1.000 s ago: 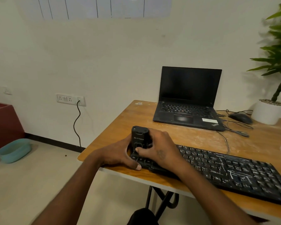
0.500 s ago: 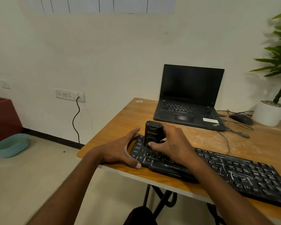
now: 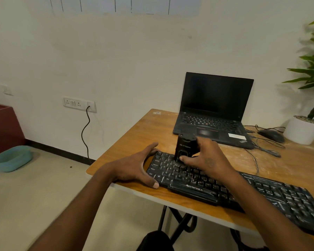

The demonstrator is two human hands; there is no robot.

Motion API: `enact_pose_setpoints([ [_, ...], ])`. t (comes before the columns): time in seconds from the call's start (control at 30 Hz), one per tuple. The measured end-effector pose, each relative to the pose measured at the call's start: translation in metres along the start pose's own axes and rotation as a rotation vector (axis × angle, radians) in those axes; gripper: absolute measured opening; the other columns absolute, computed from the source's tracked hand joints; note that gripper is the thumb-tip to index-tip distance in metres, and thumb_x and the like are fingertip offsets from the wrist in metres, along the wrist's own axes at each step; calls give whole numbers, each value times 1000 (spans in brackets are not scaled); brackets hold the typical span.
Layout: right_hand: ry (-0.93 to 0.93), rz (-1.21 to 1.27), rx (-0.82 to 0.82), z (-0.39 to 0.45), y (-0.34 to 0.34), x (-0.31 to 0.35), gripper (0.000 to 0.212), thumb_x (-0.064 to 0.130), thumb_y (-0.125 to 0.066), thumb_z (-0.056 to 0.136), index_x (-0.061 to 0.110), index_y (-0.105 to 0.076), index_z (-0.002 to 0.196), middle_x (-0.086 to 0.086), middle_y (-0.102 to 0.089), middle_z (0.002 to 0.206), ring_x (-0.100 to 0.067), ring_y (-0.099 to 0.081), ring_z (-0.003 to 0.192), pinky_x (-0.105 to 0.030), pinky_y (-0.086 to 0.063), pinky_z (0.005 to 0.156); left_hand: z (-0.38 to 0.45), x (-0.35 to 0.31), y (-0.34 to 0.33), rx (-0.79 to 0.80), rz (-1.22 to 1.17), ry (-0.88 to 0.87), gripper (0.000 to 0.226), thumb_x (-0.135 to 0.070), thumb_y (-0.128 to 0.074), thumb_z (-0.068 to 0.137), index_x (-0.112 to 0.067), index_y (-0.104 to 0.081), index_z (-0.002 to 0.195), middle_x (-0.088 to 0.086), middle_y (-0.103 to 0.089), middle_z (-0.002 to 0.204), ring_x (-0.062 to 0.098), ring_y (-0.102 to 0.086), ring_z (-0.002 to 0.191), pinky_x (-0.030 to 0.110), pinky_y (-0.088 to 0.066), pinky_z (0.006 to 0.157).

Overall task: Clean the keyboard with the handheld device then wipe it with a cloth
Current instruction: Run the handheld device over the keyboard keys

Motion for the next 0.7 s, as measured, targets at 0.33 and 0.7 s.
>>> enact_pose_setpoints([
  [0.33,45,38,9,37,-45,29,45,23,-84,78,22,-65,119,9,-70,107,-5,-63,95,-9,-42,68,-1,-9,0,-6,-41,-34,120,-29,-94,70,-56,-10,152,-21,-46,145,1,-53,126,29,-47,108],
  [0.7,-65,-43,57,21,-3,-9,41,21,-86,77,32,-59,106,15,-67,96,4,-62,86,-8,-47,61,1,1,0,7,-19,3,132,-37,-94,70,-52,4,157,-28,-29,150,3,-42,133,24,-39,110],
])
Point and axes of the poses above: each hand's wrist, its own z-axis towards the middle knuckle, its own y-axis out of the back of the hand, x = y × z, the point moved 9 cm from there along z, towards the middle knuckle
